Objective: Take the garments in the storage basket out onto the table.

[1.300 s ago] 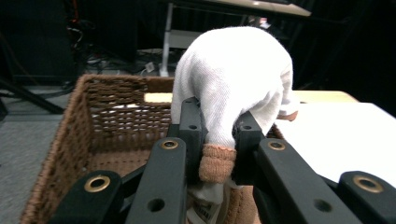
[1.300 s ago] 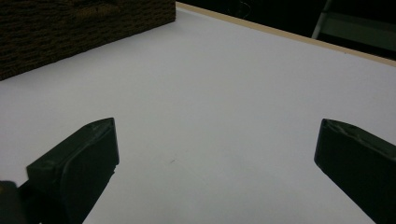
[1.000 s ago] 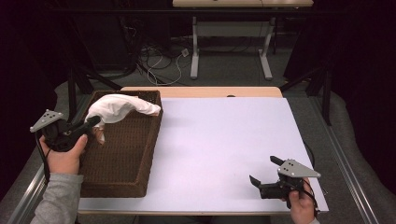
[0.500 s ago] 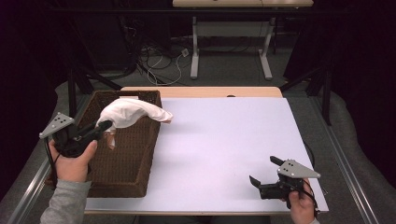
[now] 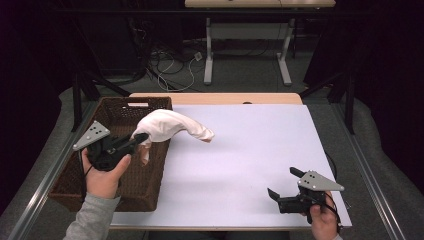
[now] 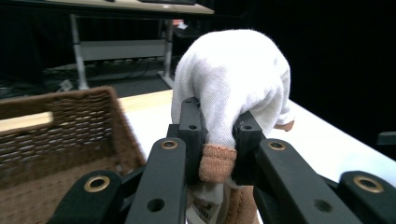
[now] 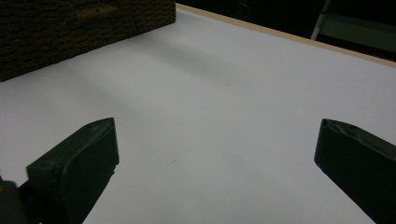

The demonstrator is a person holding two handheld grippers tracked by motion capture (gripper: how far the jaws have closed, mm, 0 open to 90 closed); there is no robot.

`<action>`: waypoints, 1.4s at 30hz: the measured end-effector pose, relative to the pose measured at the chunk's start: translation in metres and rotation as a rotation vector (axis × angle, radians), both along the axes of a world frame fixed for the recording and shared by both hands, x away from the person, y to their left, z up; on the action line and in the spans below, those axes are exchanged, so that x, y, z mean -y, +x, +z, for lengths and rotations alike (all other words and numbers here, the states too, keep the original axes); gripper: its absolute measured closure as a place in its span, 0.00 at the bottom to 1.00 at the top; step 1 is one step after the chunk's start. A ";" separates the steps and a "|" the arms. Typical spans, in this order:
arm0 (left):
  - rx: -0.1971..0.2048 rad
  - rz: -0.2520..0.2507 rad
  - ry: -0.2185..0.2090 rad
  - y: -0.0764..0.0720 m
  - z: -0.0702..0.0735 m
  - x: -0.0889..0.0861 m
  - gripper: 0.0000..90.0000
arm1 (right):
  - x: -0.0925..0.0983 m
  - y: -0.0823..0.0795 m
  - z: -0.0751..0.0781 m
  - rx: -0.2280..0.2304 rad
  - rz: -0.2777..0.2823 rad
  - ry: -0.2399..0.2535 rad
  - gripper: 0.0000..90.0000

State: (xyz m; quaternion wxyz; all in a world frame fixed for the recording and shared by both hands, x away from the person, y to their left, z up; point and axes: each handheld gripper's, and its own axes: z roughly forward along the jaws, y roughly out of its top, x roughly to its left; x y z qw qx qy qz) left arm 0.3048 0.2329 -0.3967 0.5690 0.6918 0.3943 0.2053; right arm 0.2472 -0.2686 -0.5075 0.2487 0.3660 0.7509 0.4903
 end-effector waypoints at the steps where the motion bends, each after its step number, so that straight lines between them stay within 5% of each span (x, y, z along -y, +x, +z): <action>1: -0.001 -0.013 -0.003 0.001 -0.001 0.005 0.87 | 0.000 0.000 0.000 0.000 0.000 0.000 0.00; 8: -0.010 -0.069 -0.012 0.002 -0.005 0.030 0.87 | 0.000 -0.001 0.000 0.001 0.002 0.002 0.00; 24: -0.031 -0.213 0.044 -0.001 -0.017 0.090 0.87 | 0.001 -0.002 0.002 0.011 0.008 0.011 0.00; 42: -0.138 -0.352 0.035 0.007 -0.069 0.160 0.87 | 0.005 -0.004 0.004 0.031 0.009 0.016 0.00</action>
